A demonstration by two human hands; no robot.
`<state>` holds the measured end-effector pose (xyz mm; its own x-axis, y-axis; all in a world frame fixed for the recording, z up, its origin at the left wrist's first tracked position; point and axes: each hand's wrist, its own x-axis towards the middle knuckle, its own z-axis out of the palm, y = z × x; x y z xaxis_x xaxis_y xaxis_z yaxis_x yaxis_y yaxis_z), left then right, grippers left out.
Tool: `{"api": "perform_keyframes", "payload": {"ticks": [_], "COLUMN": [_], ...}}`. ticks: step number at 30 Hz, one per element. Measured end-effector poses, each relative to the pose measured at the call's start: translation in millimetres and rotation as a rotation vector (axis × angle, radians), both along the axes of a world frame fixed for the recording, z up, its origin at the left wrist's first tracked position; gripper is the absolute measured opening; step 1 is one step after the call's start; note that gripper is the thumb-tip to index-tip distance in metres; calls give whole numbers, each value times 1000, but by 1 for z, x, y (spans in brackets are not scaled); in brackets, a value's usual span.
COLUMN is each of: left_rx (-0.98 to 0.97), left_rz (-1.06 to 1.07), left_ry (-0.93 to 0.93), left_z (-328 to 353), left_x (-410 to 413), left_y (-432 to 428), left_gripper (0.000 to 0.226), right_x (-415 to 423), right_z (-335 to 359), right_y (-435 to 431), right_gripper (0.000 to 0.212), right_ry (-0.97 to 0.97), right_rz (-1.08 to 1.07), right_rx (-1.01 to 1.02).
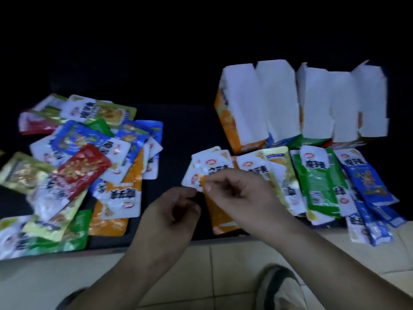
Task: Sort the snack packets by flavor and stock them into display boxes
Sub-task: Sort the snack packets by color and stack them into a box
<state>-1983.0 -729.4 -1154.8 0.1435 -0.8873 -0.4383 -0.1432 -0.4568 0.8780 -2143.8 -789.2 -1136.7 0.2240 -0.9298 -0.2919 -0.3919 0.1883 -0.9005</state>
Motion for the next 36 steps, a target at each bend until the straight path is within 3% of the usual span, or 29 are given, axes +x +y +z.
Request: {"api": "perform_keyframes", "payload": {"ticks": [5,7,9,11,15,17,19,23,26,30,32,34,36], "left_rx": [-188,-339,-438,-335,249,299,233,-41,-228,-138,-126,-156,-127], "left_rz": [-46,-135,-181,-201,-268,-232,-215,-194,-114,-199,-258,-203,-148], "left_ry": [-329,-566,-666,-726,-931,-922,-932,-1012,-1035,-1034,-1061,-1115,-1139], "left_z": [-13,-11,-7,-8,-21,-29,-34,-36,-40,-52,-58,-58,-53], "left_x": [64,81,88,94,134,147,149,147,161,194,205,214,221], "left_y": [19,28,34,35,34,38,44,50,51,46,45,46,50], "left_gripper": [18,20,23,34,92,104,101,74,77,98,86,61,52], "right_x": [50,64,80,98,130,139,143,142,141,140,141,142,144], "right_z": [-6,-13,-25,-32,-36,-44,-52,-53,-49,-49,-51,-52,-54], "right_y": [-1,2,1,-3,-23,-32,-36,-36,-35,-33,-32,-32,-31], "right_gripper": [11,12,20,41,92,108,115,111,109,109,108,108,113], "right_ry": [23,150,262,360,578,656,710,767,732,699,700,683,671], "right_rz": [72,176,284,415,652,718,740,703,691,658,648,631,615], "right_rx": [54,-55,-292,-375,-262,-267,-287,-342,-370,-378,-377,-371,-376]}}
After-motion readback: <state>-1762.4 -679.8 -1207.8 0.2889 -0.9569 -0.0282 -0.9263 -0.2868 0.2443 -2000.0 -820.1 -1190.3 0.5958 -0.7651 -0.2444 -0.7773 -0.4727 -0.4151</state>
